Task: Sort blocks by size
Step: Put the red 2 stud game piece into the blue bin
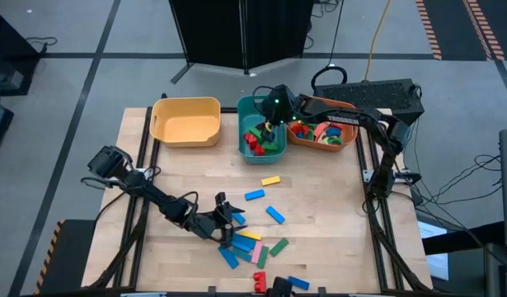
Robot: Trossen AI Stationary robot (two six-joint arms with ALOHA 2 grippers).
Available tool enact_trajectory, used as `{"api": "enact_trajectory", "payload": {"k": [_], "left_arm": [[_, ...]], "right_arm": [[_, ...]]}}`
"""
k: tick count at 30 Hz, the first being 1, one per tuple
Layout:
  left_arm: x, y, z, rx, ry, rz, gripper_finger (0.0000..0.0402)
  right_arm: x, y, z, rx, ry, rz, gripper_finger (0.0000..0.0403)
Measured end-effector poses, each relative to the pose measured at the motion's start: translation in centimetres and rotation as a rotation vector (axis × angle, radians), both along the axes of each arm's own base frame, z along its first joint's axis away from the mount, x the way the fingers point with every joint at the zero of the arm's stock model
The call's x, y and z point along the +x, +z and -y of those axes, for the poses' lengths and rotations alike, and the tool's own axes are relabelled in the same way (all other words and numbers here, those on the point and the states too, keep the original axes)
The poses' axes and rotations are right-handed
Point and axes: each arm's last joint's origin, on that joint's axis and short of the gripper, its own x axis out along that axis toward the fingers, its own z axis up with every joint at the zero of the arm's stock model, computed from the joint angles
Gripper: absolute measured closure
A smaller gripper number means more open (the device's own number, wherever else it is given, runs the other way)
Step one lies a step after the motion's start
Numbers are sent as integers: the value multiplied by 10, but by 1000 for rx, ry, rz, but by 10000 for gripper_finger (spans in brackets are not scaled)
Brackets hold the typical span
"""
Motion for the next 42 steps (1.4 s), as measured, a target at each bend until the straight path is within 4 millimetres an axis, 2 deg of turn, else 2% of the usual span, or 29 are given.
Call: {"api": "enact_trajectory", "payload": {"k": [4, 9, 13, 27, 32, 38, 42], "left_arm": [[0, 0, 1, -28, -39, -11, 160], [-2, 0, 7, -78, -92, -21, 160], [-5, 0, 13, -86, -118, -15, 160], [-14, 9, 39, -118, -206, 32, 160], [-16, 13, 48, -123, -228, 44, 160], [-8, 6, 58, -105, -229, 33, 160], [2, -4, 61, -64, -230, 14, 160]], "right_arm": [[-2, 24, -20, -32, 51, 37, 146], [-7, 52, -58, -41, 140, 45, 146], [-9, 59, -96, -14, 236, -4, 146], [-1, 55, -219, 23, 562, -78, 147], [-5, 42, -260, 26, 672, -54, 147], [-14, 14, -293, 44, 749, -28, 147], [-21, 4, -308, 39, 799, -34, 147]]}}
